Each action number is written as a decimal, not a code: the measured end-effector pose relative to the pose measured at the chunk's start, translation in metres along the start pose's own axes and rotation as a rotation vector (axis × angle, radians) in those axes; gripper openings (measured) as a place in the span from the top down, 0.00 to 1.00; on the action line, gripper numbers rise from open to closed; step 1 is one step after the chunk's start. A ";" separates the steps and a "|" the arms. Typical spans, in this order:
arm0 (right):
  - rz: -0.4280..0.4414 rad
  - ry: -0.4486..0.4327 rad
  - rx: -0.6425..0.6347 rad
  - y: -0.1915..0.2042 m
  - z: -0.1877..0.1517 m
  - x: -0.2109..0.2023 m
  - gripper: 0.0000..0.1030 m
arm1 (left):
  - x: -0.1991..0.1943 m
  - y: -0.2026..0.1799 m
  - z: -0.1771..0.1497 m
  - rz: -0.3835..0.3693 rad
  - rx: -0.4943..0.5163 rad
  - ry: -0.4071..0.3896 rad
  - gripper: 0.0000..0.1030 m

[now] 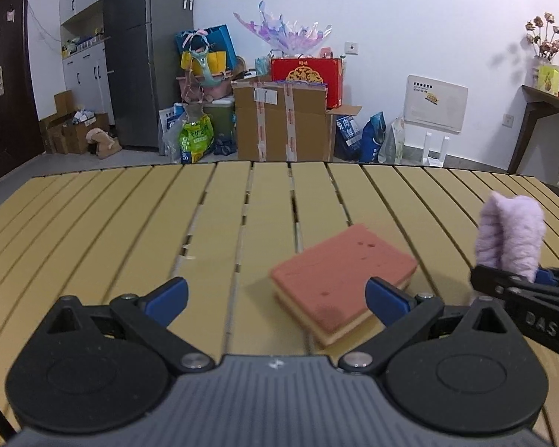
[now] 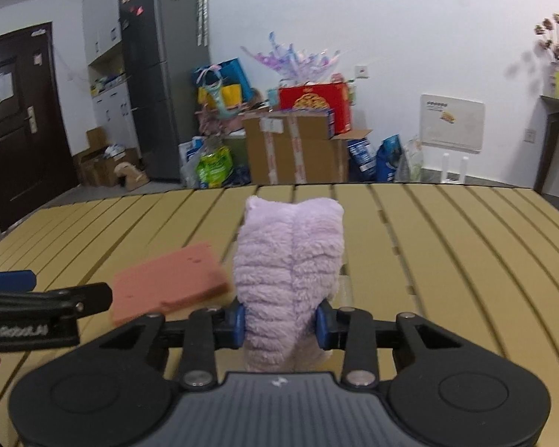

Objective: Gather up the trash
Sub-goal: 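Close the left tool on the pink-and-cream sponge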

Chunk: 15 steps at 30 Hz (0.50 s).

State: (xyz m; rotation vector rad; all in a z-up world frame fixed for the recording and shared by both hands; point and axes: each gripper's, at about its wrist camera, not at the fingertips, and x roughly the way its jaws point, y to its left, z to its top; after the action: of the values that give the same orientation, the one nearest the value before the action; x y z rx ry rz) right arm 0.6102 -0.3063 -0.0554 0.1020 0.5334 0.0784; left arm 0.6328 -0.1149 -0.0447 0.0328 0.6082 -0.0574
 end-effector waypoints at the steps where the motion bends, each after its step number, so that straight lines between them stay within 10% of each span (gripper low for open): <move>1: -0.012 -0.001 0.003 -0.006 0.000 0.000 0.67 | 0.003 -0.005 0.001 -0.003 -0.008 0.008 0.00; 15: -0.076 -0.005 0.081 -0.081 -0.020 -0.008 0.67 | 0.030 -0.037 0.004 0.032 0.122 0.006 0.00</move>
State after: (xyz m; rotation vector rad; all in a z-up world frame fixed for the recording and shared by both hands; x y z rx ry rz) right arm 0.5969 -0.3859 -0.0783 0.1611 0.5348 -0.0177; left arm 0.6573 -0.1533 -0.0592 0.1608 0.6090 -0.0639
